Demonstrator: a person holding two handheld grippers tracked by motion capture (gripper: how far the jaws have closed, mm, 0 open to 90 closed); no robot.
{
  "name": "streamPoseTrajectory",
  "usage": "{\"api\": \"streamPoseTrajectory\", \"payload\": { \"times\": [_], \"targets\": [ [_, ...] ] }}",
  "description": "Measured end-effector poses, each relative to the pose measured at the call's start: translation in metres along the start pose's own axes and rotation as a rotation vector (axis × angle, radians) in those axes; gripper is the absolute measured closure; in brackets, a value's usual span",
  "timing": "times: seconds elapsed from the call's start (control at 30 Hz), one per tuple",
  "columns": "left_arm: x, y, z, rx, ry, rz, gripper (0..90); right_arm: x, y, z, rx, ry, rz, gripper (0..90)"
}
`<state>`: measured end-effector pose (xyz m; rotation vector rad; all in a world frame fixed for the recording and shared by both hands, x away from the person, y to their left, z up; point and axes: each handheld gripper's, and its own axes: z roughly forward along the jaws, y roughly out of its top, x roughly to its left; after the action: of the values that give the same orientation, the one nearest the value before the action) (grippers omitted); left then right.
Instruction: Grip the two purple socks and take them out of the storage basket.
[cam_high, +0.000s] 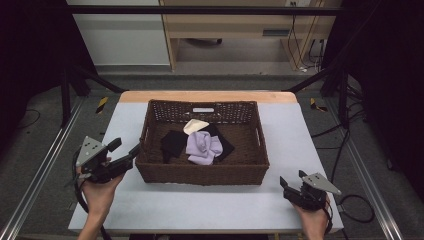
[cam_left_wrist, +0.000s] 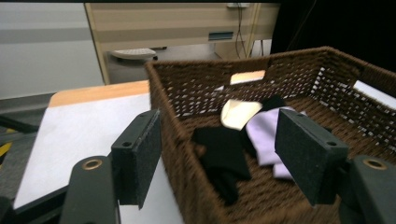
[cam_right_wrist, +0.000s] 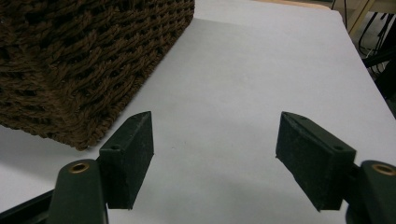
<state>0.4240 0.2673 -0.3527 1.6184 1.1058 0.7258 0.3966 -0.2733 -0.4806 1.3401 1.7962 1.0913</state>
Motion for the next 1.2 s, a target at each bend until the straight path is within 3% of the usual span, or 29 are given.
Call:
{"api": "streamPoseTrajectory", "payload": {
  "times": [0.4, 0.7, 0.87, 0.9, 0.97, 1.03, 1.2],
  "targets": [
    [-0.030, 0.035, 0.039, 0.004, -0.038, 0.033, 31.5, 0.000, 0.001, 0.002, 0.000, 0.001, 0.002, 27.6],
    [-0.052, 0.051, 0.076, 0.018, -0.054, 0.053, 32.9, 0.000, 0.002, 0.003, 0.001, 0.003, 0.000, 27.6],
    [-0.061, 0.054, 0.098, 0.028, -0.047, 0.074, 34.6, 0.000, 0.002, 0.004, 0.003, 0.005, -0.001, 27.8],
    [-0.065, 0.055, 0.110, 0.041, -0.039, 0.084, 35.2, 0.000, 0.002, 0.004, 0.003, 0.005, -0.005, 27.8],
    [-0.066, 0.055, 0.113, 0.049, -0.036, 0.090, 36.4, 0.000, 0.002, 0.005, 0.002, 0.004, -0.005, 27.8],
    [-0.070, 0.053, 0.128, 0.069, -0.035, 0.094, 36.6, 0.000, 0.002, 0.005, 0.003, 0.003, -0.004, 27.8],
    [-0.072, 0.049, 0.144, 0.098, -0.042, 0.086, 37.0, 0.000, 0.002, 0.005, 0.003, 0.003, -0.002, 27.9]
  ]
}}
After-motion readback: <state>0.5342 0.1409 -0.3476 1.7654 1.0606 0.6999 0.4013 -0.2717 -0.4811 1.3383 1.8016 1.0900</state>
